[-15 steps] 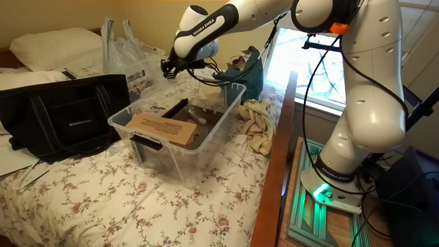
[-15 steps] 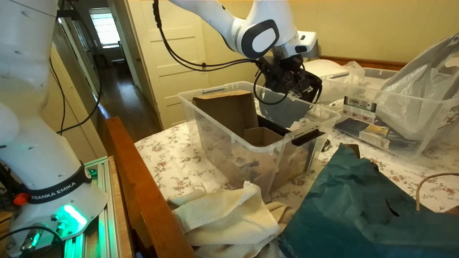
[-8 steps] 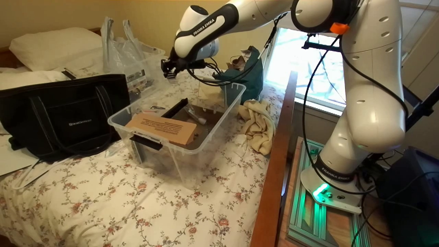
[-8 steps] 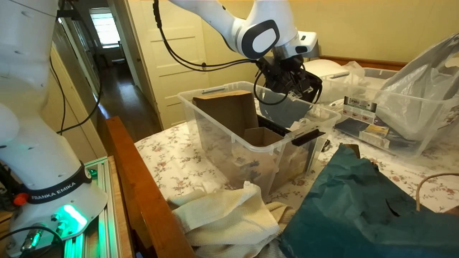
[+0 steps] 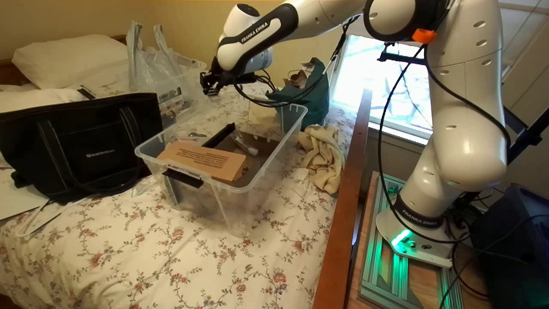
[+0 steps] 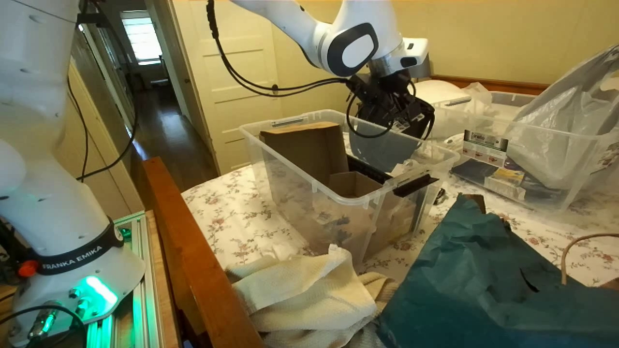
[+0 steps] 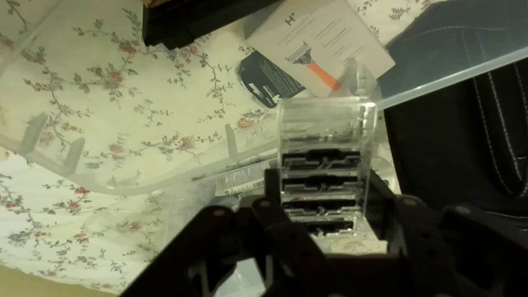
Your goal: Take an item out of the container
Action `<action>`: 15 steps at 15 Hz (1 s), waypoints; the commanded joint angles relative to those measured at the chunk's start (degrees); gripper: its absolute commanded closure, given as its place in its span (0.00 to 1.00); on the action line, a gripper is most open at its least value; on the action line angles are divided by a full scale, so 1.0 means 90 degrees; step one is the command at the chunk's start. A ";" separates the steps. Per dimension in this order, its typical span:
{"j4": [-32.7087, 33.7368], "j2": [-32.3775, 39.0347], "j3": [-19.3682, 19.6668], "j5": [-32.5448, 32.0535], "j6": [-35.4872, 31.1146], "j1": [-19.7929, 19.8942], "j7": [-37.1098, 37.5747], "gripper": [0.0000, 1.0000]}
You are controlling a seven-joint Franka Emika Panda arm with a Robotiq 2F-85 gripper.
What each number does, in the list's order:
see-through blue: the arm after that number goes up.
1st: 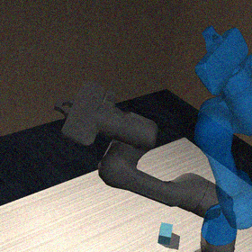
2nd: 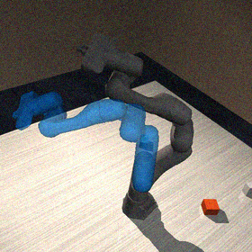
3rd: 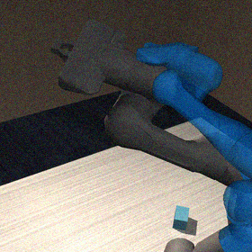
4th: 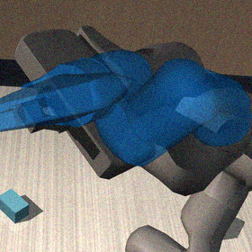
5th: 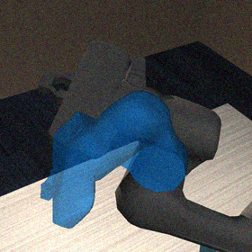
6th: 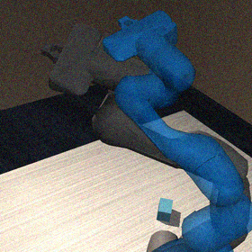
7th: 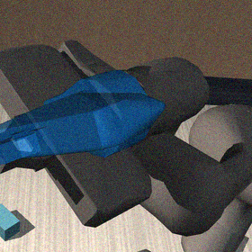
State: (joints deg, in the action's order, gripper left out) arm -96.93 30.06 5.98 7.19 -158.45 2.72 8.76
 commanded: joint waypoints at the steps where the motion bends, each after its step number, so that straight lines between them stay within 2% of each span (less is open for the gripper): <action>1: 0.0706 0.0293 -0.0157 -0.0286 0.0349 0.0081 -0.0420 0.74; 7: 0.1662 0.0864 -0.0716 -0.0250 0.0973 0.0249 -0.1592 0.74; 15: 0.2700 0.1662 -0.0926 -0.0251 0.1237 0.0313 -0.2197 0.74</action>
State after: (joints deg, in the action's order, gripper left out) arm -78.64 41.30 -0.93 5.87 -149.47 4.45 -9.51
